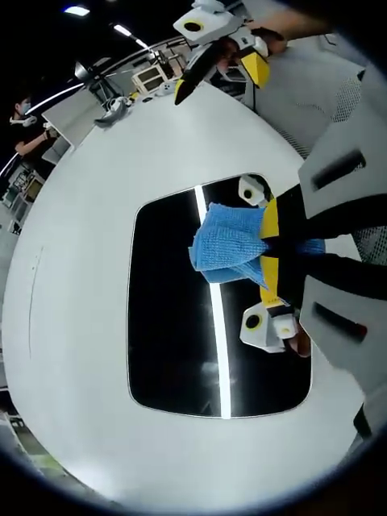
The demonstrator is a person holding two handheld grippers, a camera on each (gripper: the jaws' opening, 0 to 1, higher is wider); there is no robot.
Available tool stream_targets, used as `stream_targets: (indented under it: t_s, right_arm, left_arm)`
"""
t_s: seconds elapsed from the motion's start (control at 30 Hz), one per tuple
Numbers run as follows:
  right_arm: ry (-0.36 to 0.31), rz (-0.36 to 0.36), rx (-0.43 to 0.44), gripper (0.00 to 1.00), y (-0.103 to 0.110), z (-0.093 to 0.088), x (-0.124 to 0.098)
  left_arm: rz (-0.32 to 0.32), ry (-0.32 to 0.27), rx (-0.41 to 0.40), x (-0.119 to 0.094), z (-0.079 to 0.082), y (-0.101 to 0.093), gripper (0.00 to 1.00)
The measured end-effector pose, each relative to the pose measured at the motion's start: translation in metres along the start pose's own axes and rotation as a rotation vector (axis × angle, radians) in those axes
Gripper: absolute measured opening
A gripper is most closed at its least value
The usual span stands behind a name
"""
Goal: Wipe the mirror surface with the cleaning cloth until all visible marks leave the cleaned area.
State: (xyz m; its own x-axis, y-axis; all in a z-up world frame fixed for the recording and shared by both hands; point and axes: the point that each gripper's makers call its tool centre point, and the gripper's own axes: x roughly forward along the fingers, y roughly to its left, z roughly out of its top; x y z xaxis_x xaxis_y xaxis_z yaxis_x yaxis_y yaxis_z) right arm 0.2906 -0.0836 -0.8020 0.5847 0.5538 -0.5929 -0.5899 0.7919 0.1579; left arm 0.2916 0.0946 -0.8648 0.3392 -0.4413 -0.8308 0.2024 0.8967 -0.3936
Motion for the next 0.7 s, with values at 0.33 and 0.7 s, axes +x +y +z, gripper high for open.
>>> stream_targets:
  t_s: [0.33,0.7]
  right_arm:
    - [0.004,0.007,0.009,0.99,0.000,-0.001,0.004]
    - [0.009,0.011,-0.015,0.99,-0.001,-0.002,0.003]
  left_arm:
    - [-0.006,0.007,-0.003,-0.002,0.001,0.003,0.02]
    - [0.002,0.008,-0.010,-0.009,0.001,0.018,0.02]
